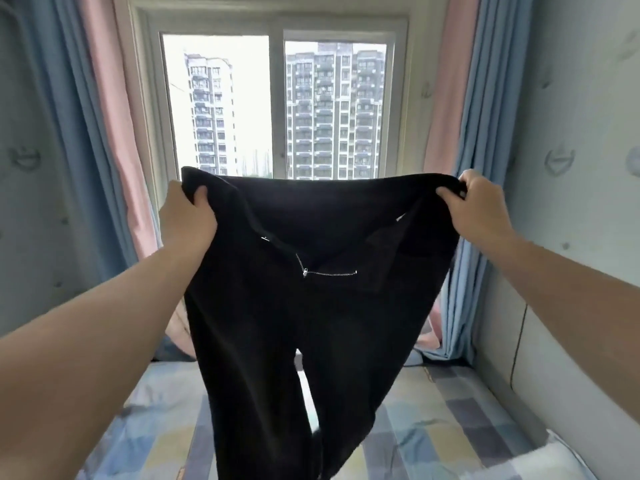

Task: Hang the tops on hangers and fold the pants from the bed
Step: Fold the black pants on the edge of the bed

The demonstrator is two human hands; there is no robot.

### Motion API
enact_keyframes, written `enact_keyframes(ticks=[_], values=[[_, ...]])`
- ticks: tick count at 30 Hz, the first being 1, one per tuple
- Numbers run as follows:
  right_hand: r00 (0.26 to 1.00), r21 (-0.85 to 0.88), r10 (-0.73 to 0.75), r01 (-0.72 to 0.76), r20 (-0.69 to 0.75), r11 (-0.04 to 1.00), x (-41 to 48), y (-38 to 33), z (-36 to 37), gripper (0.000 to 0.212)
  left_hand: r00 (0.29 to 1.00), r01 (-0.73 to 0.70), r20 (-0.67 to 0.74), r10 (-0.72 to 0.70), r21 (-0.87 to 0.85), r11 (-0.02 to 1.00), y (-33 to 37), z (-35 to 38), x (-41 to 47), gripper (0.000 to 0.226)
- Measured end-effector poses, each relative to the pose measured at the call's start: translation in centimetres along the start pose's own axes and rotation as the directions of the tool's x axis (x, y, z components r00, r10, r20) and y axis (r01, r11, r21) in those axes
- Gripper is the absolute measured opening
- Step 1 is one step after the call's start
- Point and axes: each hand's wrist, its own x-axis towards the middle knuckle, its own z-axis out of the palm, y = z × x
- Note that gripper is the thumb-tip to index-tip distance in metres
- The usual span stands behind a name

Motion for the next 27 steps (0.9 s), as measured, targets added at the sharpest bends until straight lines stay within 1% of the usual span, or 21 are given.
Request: enact_keyframes(ticks=[4, 6, 7, 9, 11, 12, 13, 15, 16, 17, 19, 20, 21, 23, 26, 27], values=[[0.999, 0.04, 0.016, -0.014, -0.044, 0.999, 4.4, -3.6, -2.4, 0.034, 0.996, -0.085, -0.009, 0.085, 0.058, 0.995, 4.3, -1.5, 3.8, 0.035], [0.998, 0.068, 0.035, -0.031, -0.049, 0.997, 6.2, -5.1, -3.5, 0.033, 0.997, -0.075, 0.001, 0.075, 0.122, 0.99, 6.2, -2.1, 5.4, 0.036], [0.998, 0.078, 0.049, -0.045, -0.048, 0.996, 7.0, -5.7, -3.8, 0.031, 1.0, -0.027, 0.008, 0.026, 0.146, 0.989, 7.2, -2.5, 6.1, 0.037], [0.995, 0.089, 0.094, -0.091, -0.033, 0.992, 8.2, -6.9, -4.5, 0.03, 0.99, 0.129, 0.032, -0.136, 0.155, 0.979, 9.1, -2.9, 7.4, 0.037], [0.978, 0.179, 0.205, -0.207, 0.028, 0.962, 9.2, -7.8, -4.8, 0.025, 0.952, 0.234, 0.147, -0.27, 0.223, 0.946, 10.7, -3.4, 7.8, 0.028], [0.955, 0.247, 0.287, -0.297, 0.079, 0.922, 9.5, -8.2, -4.8, 0.02, 0.928, 0.256, 0.205, -0.312, 0.258, 0.932, 11.2, -3.6, 7.9, 0.026], [0.916, 0.296, 0.377, -0.402, 0.139, 0.867, 9.5, -8.6, -4.8, 0.014, 0.903, 0.301, 0.241, -0.357, 0.24, 0.923, 11.5, -3.9, 7.8, 0.029], [0.807, 0.339, 0.534, -0.59, 0.252, 0.733, 9.1, -9.3, -4.5, 0.004, 0.876, 0.334, 0.281, -0.393, 0.233, 0.913, 11.3, -4.3, 7.3, 0.031], [0.757, 0.354, 0.581, -0.654, 0.3, 0.669, 8.9, -9.5, -4.3, 0.005, 0.863, 0.326, 0.311, -0.398, 0.258, 0.91, 11.1, -4.3, 7.2, 0.028], [0.715, 0.37, 0.606, -0.699, 0.349, 0.612, 8.7, -9.6, -4.1, 0.008, 0.847, 0.362, 0.341, -0.409, 0.192, 0.912, 10.6, -3.9, 7.1, 0.027], [0.648, 0.389, 0.606, -0.762, 0.463, 0.518, 8.5, -10.1, -3.8, 0.014, 0.788, 0.475, 0.407, -0.461, 0.074, 0.877, 10.7, -3.3, 6.2, 0.033], [0.621, 0.389, 0.593, -0.783, 0.512, 0.484, 8.4, -10.4, -3.8, 0.013, 0.765, 0.506, 0.456, -0.455, 0.012, 0.863, 10.8, -2.8, 5.9, 0.038], [0.608, 0.391, 0.575, -0.793, 0.547, 0.467, 8.3, -10.9, -3.8, 0.015, 0.757, 0.52, 0.485, -0.438, -0.041, 0.853, 11.1, -2.4, 5.8, 0.041], [0.623, 0.401, 0.528, -0.78, 0.577, 0.481, 8.5, -11.9, -3.7, 0.024, 0.759, 0.525, 0.51, -0.405, -0.112, 0.844, 12.3, -1.4, 5.4, 0.036], [0.67, 0.435, 0.475, -0.737, 0.571, 0.517, 8.8, -13.8, -3.2, 0.033, 0.793, 0.494, 0.518, -0.32, -0.239, 0.836, 13.8, -0.1, 4.7, 0.018], [0.688, 0.453, 0.45, -0.72, 0.57, 0.527, 9.0, -14.5, -2.9, 0.035, 0.802, 0.479, 0.521, -0.293, -0.268, 0.836, 14.2, 0.3, 4.6, 0.015]])
